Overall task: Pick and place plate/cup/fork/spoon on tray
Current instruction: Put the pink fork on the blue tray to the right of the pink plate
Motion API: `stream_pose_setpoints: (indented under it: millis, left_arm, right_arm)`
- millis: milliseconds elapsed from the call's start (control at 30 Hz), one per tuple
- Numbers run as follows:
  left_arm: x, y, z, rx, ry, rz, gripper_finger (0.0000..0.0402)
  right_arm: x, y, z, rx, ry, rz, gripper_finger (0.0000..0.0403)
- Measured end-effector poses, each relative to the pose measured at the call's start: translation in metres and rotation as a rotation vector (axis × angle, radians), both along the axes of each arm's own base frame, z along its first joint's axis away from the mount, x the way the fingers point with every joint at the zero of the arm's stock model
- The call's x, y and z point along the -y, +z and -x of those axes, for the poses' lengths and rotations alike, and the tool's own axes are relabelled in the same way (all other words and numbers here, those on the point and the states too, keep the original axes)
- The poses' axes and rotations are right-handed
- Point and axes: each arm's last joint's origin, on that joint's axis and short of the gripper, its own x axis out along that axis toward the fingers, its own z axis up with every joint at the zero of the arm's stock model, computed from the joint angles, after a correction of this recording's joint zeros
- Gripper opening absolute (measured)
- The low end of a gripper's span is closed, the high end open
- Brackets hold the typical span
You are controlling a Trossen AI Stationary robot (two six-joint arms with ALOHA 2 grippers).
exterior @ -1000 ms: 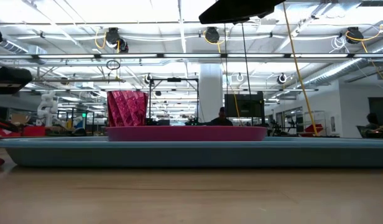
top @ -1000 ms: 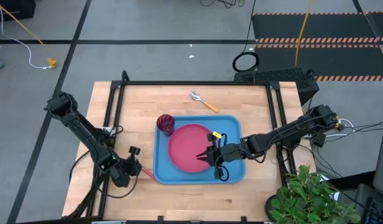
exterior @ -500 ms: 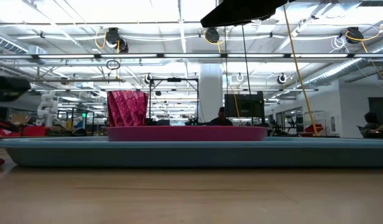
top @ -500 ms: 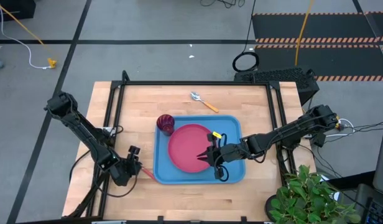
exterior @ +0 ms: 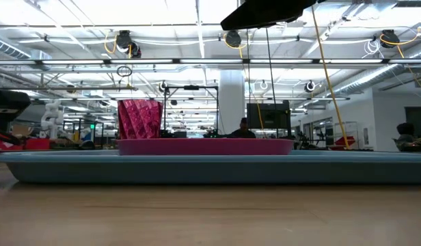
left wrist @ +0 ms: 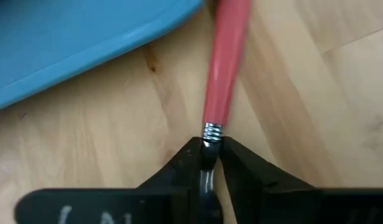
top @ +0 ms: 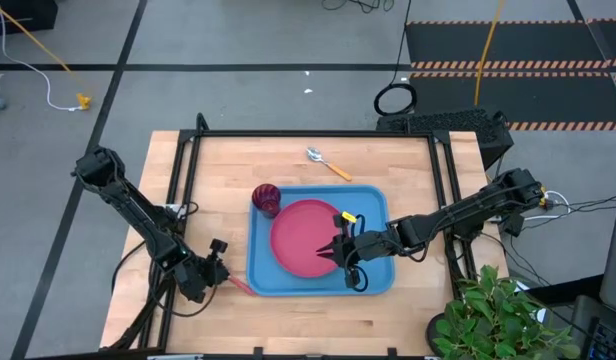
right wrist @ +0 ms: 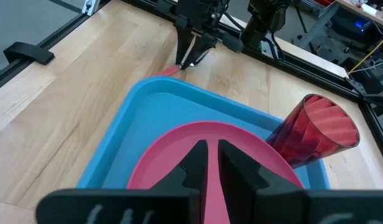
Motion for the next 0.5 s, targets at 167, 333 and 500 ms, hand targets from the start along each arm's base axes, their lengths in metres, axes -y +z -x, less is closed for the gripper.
stream_pose_setpoints:
  millis: [167,333,500]
  left_arm:
    - [0.0004,-0.0001,0.0004,-0.019,0.029,0.03,0.004]
    - [0.0008,-0.0001,0.0003,-0.02,0.022,0.034,0.0033]
    - [0.0062,0.0036,-0.0019,-0.032,-0.023,0.086,0.0035]
  right_arm:
    - [0.0,0.0,0.0,0.0,0.0,-0.001,0.0031]
    - [0.0,0.0001,0.0001,0.0,-0.001,-0.001,0.0031]
    - [0.0,0.0001,0.0001,0.0,-0.002,-0.003,0.0031]
